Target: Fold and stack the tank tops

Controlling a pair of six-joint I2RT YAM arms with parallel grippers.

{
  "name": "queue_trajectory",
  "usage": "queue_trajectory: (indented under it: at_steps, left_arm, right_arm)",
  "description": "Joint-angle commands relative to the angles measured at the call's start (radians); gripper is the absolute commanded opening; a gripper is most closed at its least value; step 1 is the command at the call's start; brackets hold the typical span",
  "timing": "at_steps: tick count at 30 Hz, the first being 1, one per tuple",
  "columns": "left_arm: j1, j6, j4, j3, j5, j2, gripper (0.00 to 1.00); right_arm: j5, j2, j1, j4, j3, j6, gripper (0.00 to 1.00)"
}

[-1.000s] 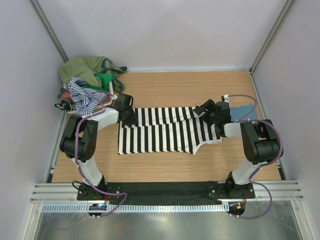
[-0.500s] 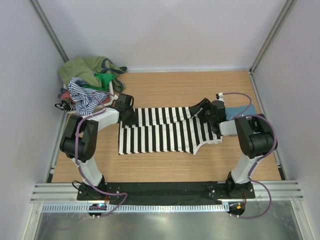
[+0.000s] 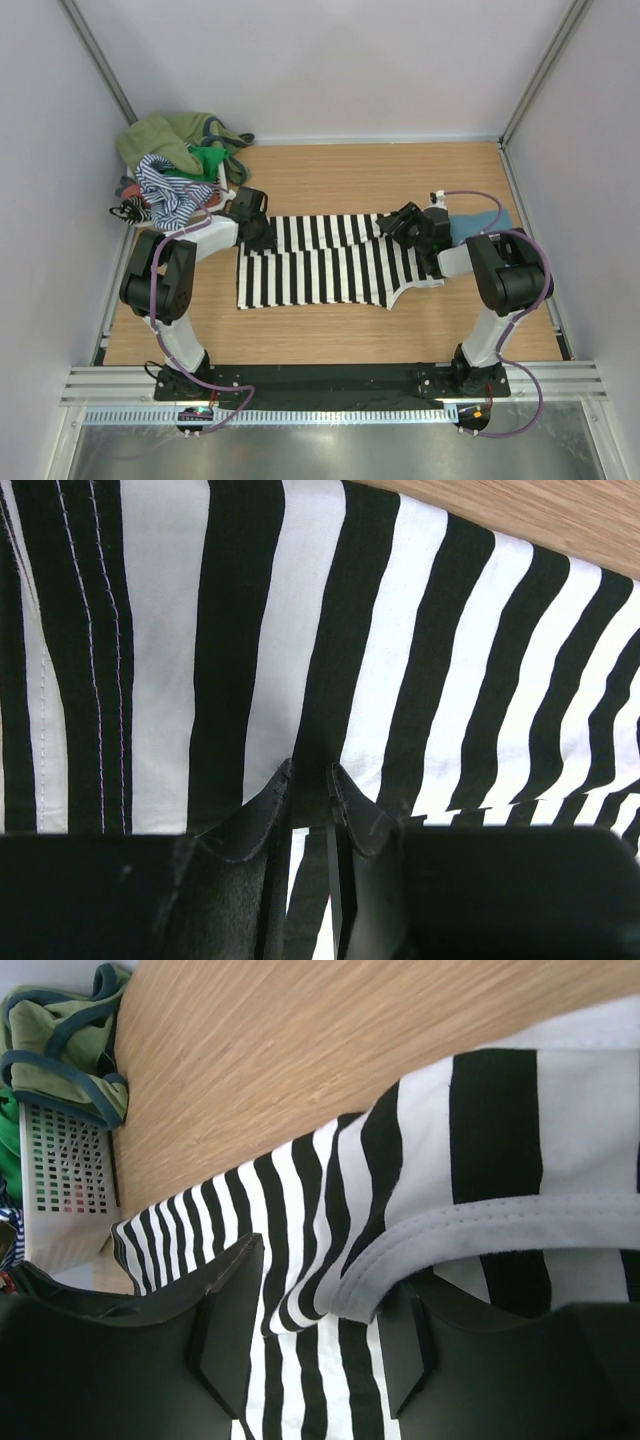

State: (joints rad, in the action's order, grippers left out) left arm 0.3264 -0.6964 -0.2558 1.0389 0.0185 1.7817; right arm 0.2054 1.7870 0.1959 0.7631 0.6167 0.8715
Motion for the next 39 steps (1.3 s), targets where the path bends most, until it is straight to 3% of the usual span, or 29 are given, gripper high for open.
queue_trajectory:
  at_steps: [1,12,15,16,18,23,33,39]
  left_arm:
    - [0.008,0.018,-0.014,0.000,-0.011,-0.016,0.20]
    - [0.008,0.023,-0.019,0.000,-0.038,-0.019,0.19]
    - [0.008,0.023,-0.020,0.000,-0.042,-0.021,0.20]
    - [0.010,0.023,-0.020,0.000,-0.043,-0.021,0.20]
    - [0.008,0.024,-0.020,0.000,-0.043,-0.022,0.20]
    - [0.008,0.026,-0.022,0.000,-0.046,-0.022,0.20]
    - [0.008,0.031,-0.037,0.007,-0.060,-0.015,0.20]
    - [0.008,0.043,-0.063,0.030,-0.081,0.011,0.20]
  right_arm:
    - [0.003,-0.058,0.008,0.039,-0.014,0.009,0.51]
    - [-0.024,-0.173,0.007,-0.116,-0.020,0.032,0.52]
    - [-0.043,-0.173,0.007,-0.218,0.014,0.035,0.41]
    - [-0.043,-0.172,0.007,-0.238,0.020,0.035,0.33]
    - [-0.043,-0.173,0.007,-0.239,0.017,0.040,0.29]
    - [-0.035,-0.172,0.007,-0.254,0.018,0.037,0.09]
    - [-0.188,-0.132,0.005,-0.592,0.130,-0.002,0.08]
    - [-0.236,-0.037,-0.016,-0.636,0.227,-0.045,0.12]
